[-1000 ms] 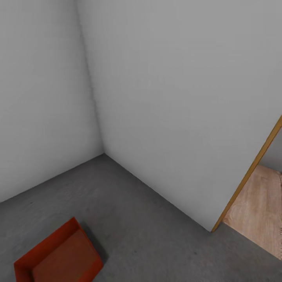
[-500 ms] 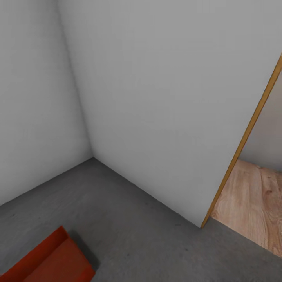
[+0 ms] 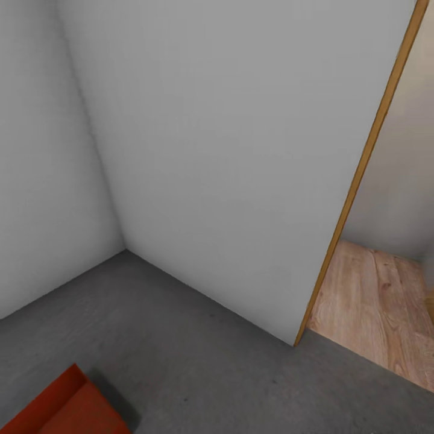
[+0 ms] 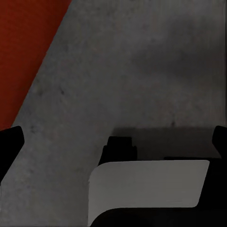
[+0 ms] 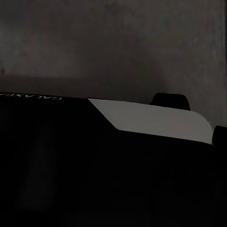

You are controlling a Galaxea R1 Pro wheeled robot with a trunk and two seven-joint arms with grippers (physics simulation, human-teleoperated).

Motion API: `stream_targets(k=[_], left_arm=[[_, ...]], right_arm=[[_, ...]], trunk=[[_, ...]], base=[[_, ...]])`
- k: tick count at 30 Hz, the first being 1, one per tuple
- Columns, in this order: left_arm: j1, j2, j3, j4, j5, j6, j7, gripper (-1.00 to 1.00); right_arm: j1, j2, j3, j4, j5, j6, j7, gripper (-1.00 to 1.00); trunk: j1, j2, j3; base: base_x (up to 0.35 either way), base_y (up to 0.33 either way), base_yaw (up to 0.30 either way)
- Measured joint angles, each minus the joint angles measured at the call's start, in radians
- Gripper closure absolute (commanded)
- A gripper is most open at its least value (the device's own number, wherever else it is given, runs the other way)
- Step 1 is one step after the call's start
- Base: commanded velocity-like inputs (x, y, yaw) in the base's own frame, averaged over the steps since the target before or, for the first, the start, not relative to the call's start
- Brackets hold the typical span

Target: Move the two storage containers from the living room to the garage. In the garage, place one container on the floor and stack the other container on top of it (either order is fine).

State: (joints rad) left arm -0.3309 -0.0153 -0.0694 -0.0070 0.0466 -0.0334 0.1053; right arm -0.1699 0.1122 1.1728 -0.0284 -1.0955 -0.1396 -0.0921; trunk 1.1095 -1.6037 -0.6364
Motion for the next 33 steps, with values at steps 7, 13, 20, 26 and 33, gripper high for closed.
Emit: stream_targets(k=[7,13,20,26,33], left_arm=[[0.000,0.000,0.000,0.000,-0.001,0.000,0.000,-1.00],[0.000,0.000,0.000,0.000,-0.001,0.000,0.000,-1.00],[0.000,0.000,0.000,0.000,-0.001,0.000,0.000,-1.00],[0.000,0.000,0.000,0.000,-0.001,0.000,0.000,-1.00],[0.000,0.000,0.000,0.000,-0.001,0.000,0.000,-1.00]], right_arm=[[0.000,0.002,0.002,0.020,-0.001,0.001,0.000,-1.00],[0.000,0.001,0.001,0.021,-0.002,0.001,0.000,-1.00],[0.000,0.000,0.000,0.021,-0.002,0.001,0.000,-1.00],[0.000,-0.001,-0.001,0.021,-0.003,0.001,0.000,-1.00],[0.000,-0.007,-0.007,0.021,-0.003,0.000,0.000,-1.00]], trunk=[[0.000,0.000,0.008],[0.000,0.000,0.016],[0.000,0.000,0.024],[0.000,0.000,0.031],[0.000,0.000,0.039]], base=[[0.000,0.000,-0.185],[0.000,0.000,-0.184],[0.000,0.000,-0.184],[0.000,0.000,-0.184],[0.000,0.000,-0.184]])
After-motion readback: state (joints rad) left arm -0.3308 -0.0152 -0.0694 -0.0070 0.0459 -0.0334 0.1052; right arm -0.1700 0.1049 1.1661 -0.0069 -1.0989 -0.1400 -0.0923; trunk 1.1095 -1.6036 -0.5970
